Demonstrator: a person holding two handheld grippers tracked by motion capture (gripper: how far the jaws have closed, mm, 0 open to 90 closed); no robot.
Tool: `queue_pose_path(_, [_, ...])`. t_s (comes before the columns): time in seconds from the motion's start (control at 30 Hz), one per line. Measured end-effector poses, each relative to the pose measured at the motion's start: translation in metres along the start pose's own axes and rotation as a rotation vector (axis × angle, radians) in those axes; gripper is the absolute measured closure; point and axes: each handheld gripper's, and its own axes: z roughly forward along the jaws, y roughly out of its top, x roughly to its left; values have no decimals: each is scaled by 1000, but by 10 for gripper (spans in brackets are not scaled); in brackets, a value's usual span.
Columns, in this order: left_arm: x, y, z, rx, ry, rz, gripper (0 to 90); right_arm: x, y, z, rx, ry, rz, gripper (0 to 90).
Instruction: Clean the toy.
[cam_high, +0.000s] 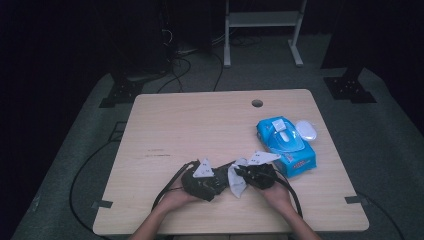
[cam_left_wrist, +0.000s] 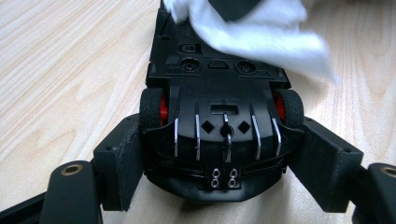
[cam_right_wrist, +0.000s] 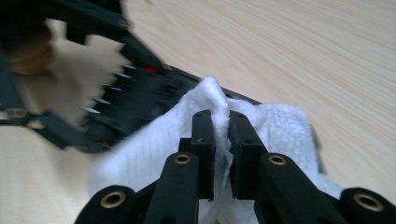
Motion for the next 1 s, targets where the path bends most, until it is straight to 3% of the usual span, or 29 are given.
queue_pose_path(0.13, [0,0,1,-2,-1,-1,242,-13,-4,-4,9,-1,66,815])
queue_pose_path(0.3, [0,0,1,-1,0,3,243,1,0,0,3,44,30,815])
queue_pose_path(0.4, [0,0,0,-1,-3,4,243,1,2,-1,15,34,7,815])
queue_pose_path(0.57, [1,0,0,-5,-5,1,243,-10,-1,-4,30,-23,33,816])
queue_pose_path(0.7, [0,0,0,-5,-4,3,243,-9,-1,-3,29,-24,44,816])
queue_pose_path(0.73, [0,0,0,-2,-1,10,243,-8,-1,-3,24,-11,44,816])
queue_pose_path(0.8, [-1,0,1,4,6,20,243,-2,-1,-1,-10,98,73,816])
queue_pose_path(0.9, [-1,0,0,4,7,19,243,5,1,0,-1,62,20,817])
queue_pose_path(1.0, [-2,0,0,4,11,21,242,-8,-2,-3,7,12,51,817])
